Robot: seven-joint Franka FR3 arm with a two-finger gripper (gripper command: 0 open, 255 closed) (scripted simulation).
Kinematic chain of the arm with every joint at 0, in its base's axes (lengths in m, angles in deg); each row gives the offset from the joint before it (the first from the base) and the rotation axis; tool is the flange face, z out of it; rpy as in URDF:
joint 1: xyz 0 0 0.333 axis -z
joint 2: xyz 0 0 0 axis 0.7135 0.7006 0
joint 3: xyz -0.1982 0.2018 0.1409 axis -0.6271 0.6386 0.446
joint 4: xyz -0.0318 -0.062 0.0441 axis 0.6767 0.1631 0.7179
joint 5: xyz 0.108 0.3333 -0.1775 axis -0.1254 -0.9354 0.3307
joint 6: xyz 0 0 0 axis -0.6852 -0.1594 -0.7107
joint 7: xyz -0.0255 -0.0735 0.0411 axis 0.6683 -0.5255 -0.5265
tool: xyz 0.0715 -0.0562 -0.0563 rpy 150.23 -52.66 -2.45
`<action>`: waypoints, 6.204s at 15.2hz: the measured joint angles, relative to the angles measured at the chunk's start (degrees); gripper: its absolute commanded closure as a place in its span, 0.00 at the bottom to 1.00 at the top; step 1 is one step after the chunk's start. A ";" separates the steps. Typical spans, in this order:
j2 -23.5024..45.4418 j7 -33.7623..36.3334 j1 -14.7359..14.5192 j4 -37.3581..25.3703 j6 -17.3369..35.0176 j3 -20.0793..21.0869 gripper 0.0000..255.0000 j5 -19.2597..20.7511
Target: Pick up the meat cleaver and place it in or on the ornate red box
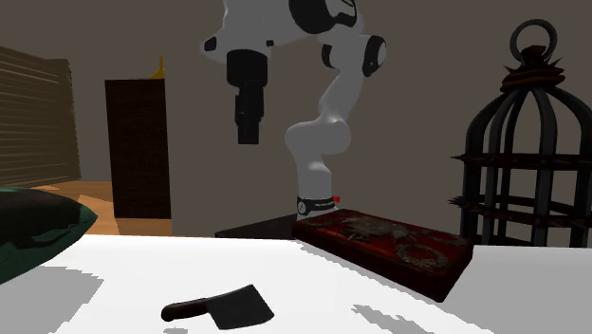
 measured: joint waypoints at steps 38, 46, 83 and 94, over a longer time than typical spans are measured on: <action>52.50 67.15 8.20 -15.87 37.39 22.19 1.00 27.74; 53.00 67.76 8.72 -16.96 36.19 22.19 0.00 26.21; 57.58 74.57 11.29 -26.81 26.22 21.18 1.00 16.06; 51.33 72.08 13.80 -29.40 18.73 23.65 1.00 10.92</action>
